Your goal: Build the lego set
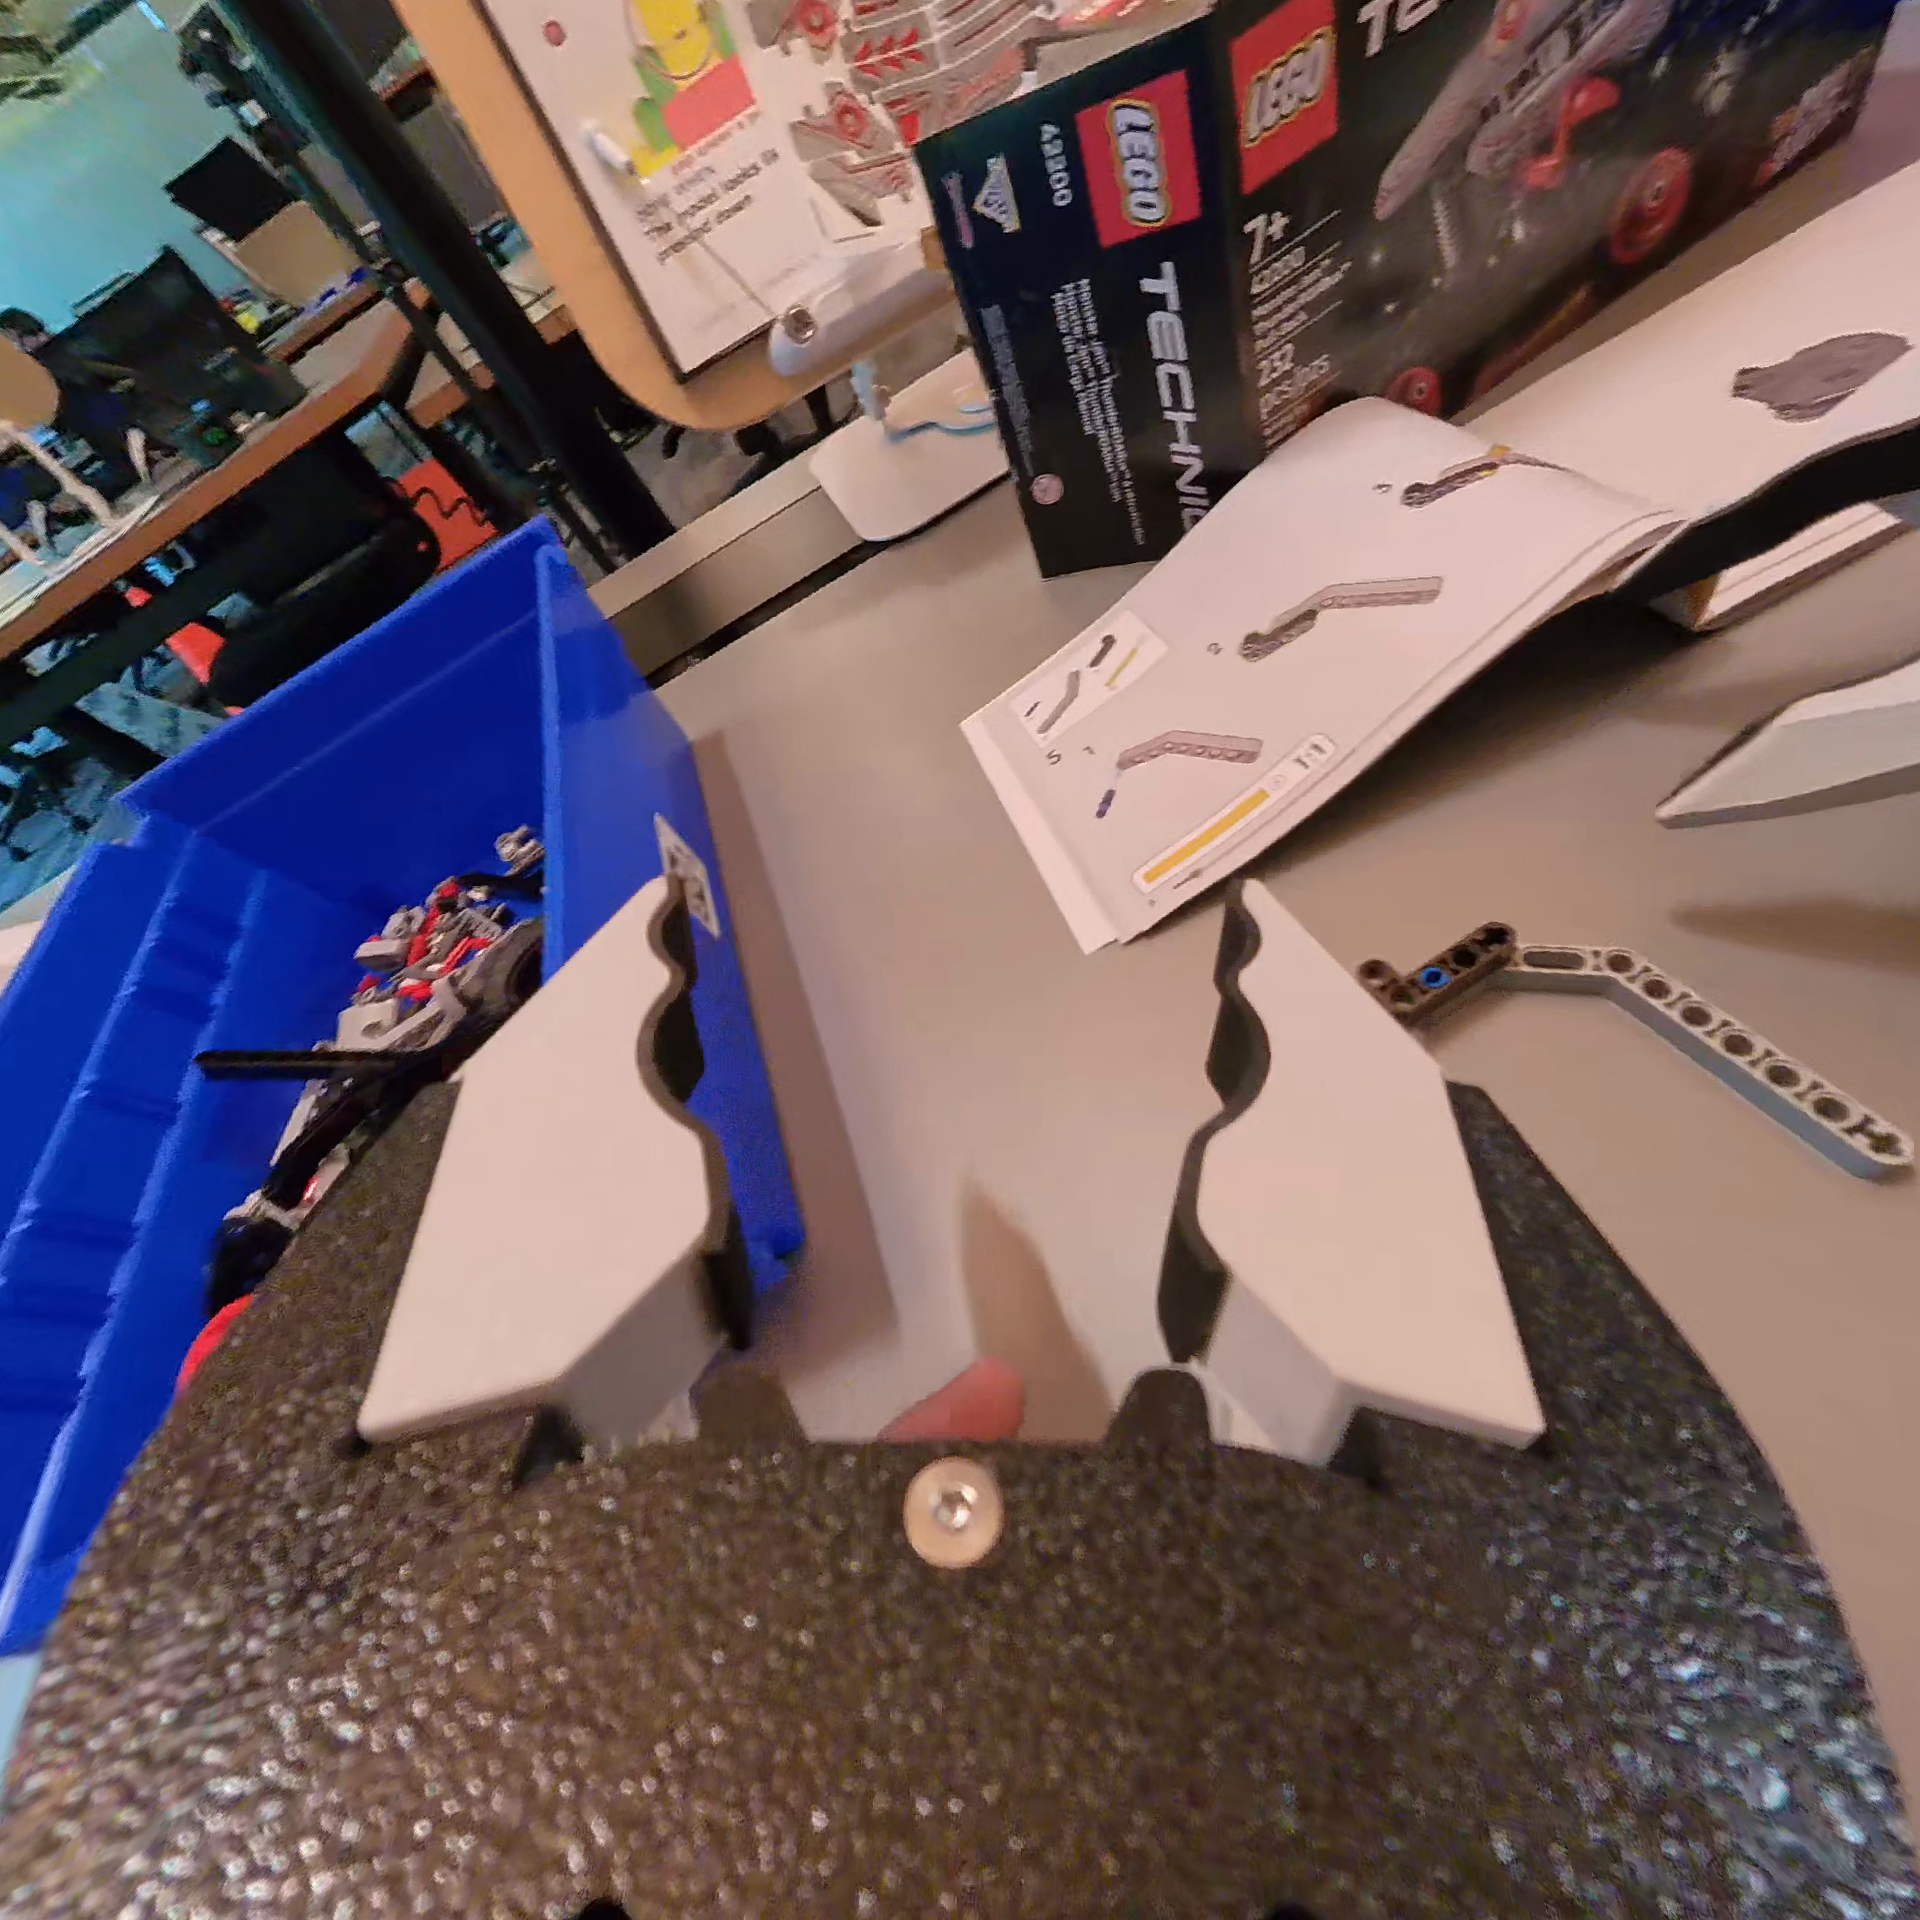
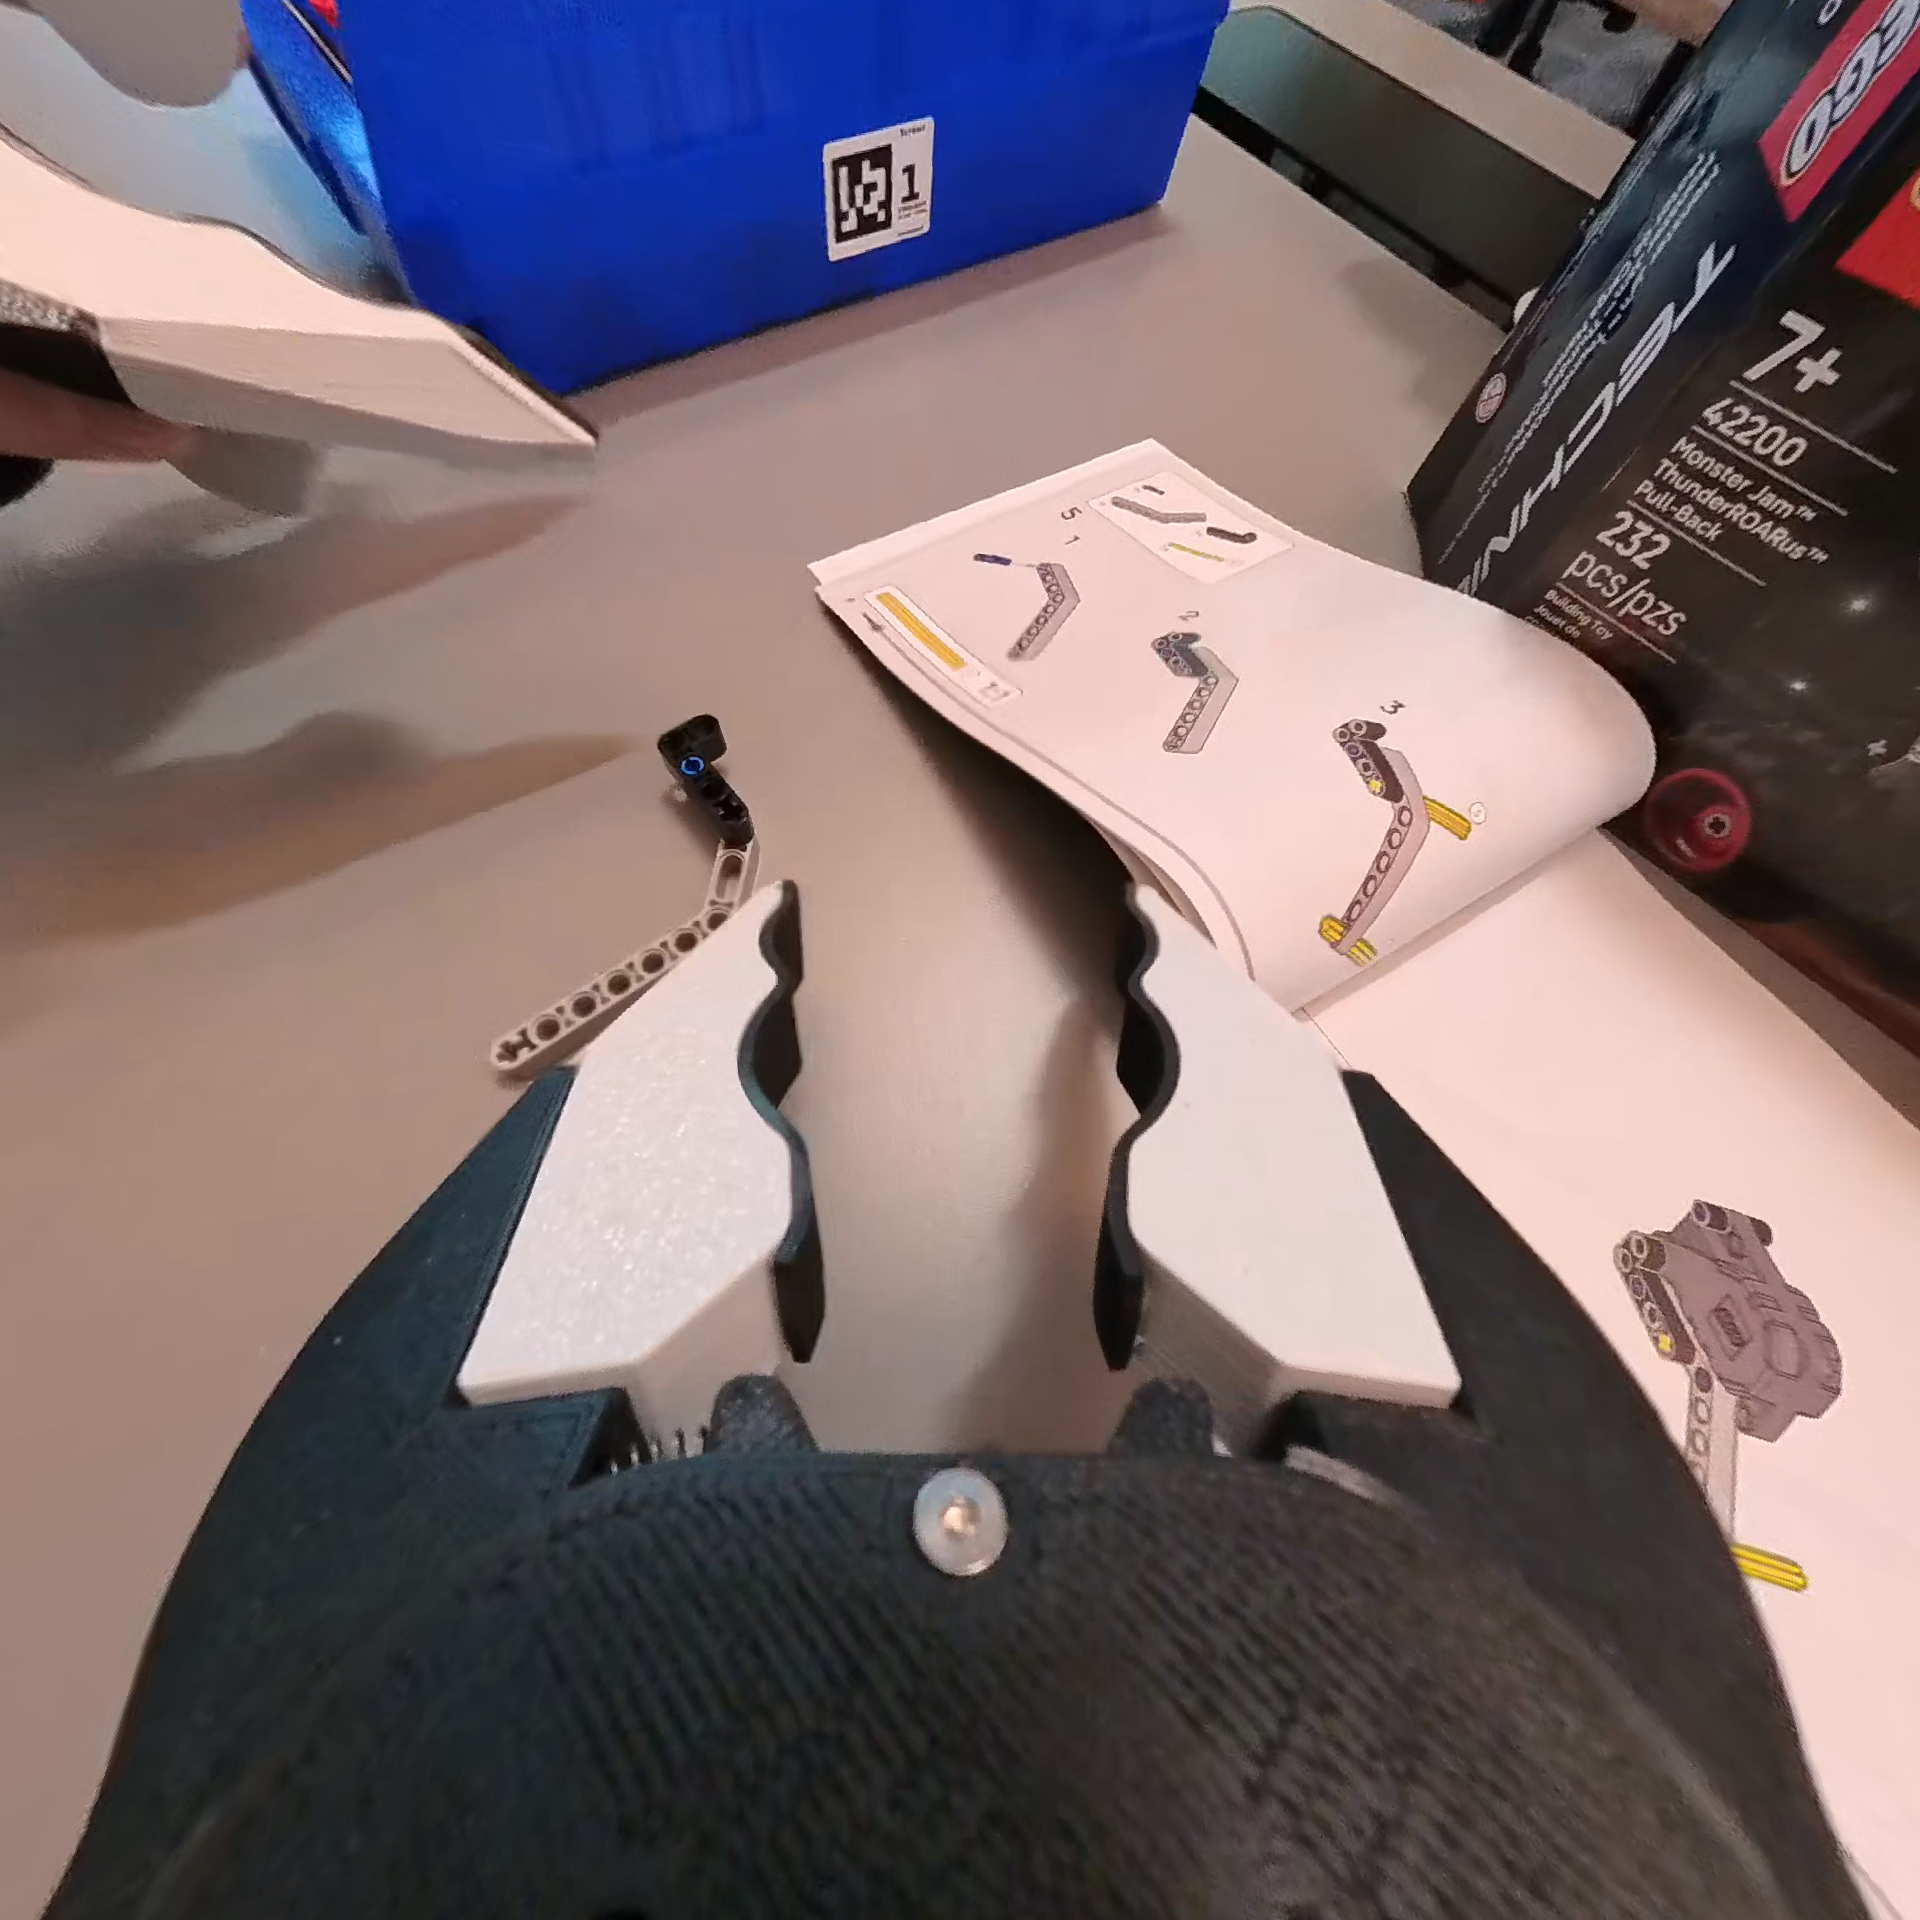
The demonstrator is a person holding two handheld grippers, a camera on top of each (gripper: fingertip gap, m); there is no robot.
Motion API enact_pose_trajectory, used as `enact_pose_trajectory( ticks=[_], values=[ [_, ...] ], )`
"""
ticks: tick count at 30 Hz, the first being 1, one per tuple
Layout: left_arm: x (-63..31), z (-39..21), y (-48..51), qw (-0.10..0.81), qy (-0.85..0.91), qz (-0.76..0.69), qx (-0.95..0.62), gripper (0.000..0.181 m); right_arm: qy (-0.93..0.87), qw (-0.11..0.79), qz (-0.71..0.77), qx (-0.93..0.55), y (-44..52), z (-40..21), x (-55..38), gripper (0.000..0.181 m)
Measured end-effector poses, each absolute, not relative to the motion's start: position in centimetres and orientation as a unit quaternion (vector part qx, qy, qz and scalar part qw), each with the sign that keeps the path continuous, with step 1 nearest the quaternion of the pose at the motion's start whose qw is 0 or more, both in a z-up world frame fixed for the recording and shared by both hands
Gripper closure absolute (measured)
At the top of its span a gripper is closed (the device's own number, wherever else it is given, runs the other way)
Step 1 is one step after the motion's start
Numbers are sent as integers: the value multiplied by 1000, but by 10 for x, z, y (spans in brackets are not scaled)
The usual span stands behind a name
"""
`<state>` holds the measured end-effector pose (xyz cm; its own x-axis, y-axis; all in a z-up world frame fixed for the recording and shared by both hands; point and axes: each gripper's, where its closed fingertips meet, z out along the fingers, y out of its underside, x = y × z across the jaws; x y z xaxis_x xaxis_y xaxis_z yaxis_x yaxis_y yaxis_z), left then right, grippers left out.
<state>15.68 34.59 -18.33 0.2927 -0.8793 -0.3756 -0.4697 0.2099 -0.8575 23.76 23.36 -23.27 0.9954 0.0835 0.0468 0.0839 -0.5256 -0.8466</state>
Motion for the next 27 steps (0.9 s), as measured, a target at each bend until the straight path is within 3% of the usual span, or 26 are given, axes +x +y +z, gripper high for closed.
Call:
enact_pose_trajectory(
  ticks=[6,27],
  values=[
    [142,-178,352,541,547,-201,-607,82,-82,470,8,-879,231,-235,229,116],
    [125,-155,386,563,490,-210,-631,99,-129,442,-22,-887,230,-237,223,126]
  ],
)
